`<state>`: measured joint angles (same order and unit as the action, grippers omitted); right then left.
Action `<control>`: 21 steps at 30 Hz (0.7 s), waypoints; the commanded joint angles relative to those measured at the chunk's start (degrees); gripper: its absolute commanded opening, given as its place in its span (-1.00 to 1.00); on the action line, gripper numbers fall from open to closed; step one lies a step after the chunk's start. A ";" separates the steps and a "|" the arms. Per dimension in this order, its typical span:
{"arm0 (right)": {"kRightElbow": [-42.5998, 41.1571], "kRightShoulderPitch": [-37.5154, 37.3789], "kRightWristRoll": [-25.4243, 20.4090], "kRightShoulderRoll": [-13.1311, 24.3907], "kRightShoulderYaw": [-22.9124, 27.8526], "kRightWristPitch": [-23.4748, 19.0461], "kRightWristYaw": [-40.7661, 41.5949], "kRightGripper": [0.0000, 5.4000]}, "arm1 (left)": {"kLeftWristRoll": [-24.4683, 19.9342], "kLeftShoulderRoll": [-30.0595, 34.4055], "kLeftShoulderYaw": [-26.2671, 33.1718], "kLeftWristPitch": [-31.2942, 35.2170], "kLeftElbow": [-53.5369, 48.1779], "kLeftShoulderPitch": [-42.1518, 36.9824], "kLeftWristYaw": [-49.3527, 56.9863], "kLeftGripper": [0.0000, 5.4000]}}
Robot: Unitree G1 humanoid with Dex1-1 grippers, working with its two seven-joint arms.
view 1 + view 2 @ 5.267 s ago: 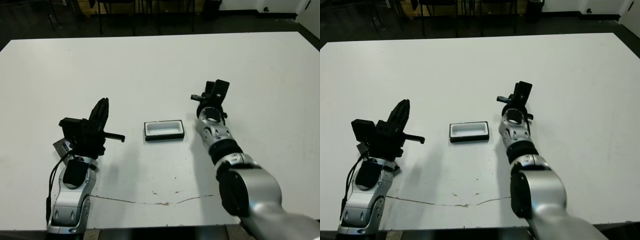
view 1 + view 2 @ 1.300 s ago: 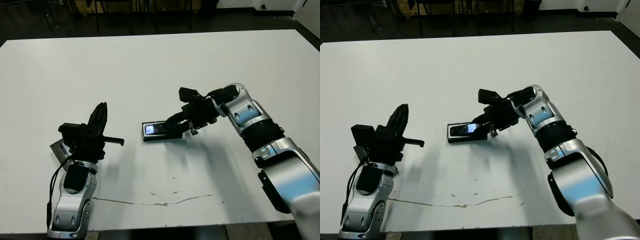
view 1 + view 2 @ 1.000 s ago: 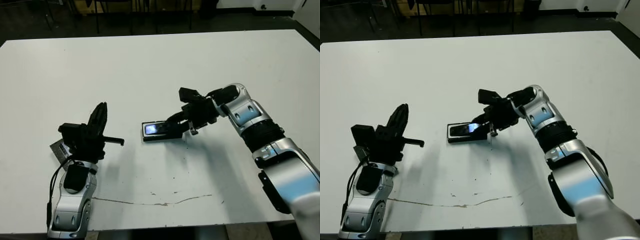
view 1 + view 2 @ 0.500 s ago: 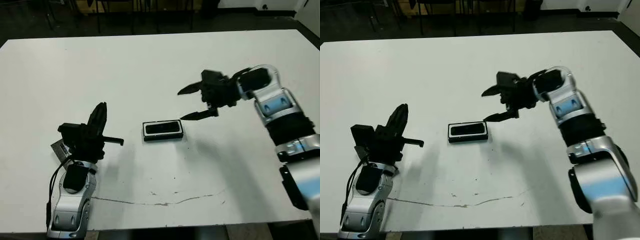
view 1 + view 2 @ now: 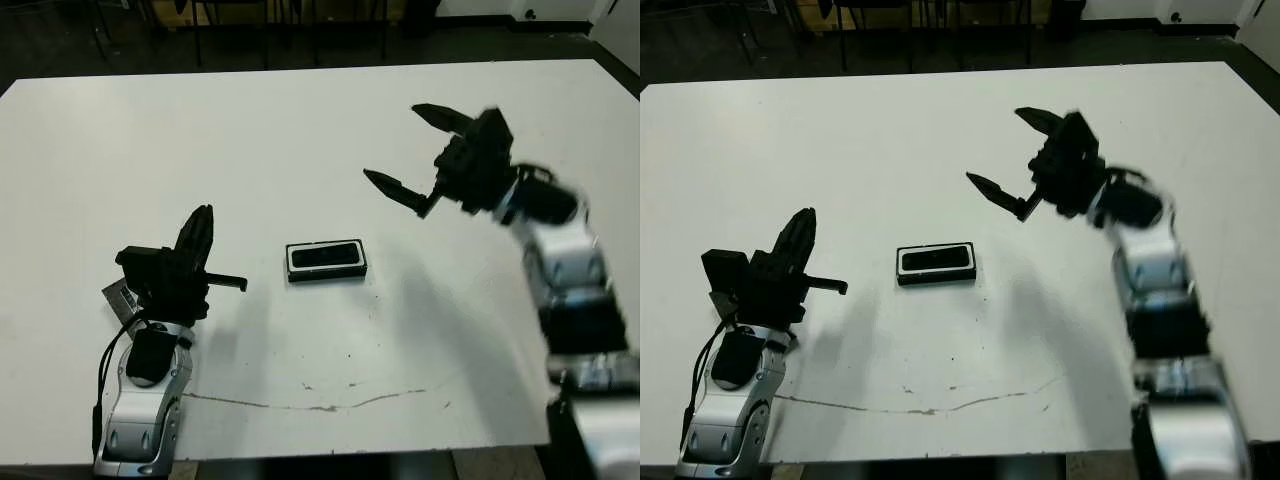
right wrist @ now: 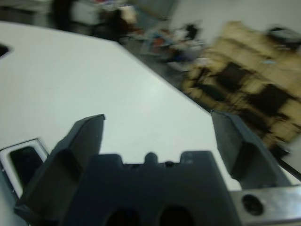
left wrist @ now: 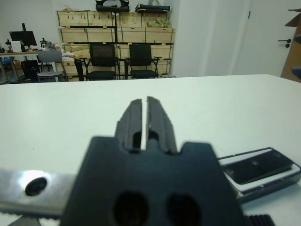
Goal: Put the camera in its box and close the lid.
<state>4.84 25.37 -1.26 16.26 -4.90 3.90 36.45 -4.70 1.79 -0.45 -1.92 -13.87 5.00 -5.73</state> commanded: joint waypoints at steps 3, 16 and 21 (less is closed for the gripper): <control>-2.23 -5.77 9.67 0.88 -5.33 11.77 -6.00 0.32 | 0.07 0.32 0.05 0.36 0.84 1.05 -0.17 -1.00; -3.22 -6.98 17.96 0.01 -11.73 9.35 -10.25 -0.55 | 0.20 0.17 -0.21 0.88 0.22 1.46 0.13 -1.00; -5.12 -6.30 20.73 0.56 -13.34 4.26 -9.46 -0.90 | 0.19 0.02 -0.33 0.93 0.07 1.61 0.29 -1.00</control>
<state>0.20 19.00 18.42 16.07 -17.59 10.23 26.30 -4.67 1.75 -0.87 -1.89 -14.14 5.42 -5.69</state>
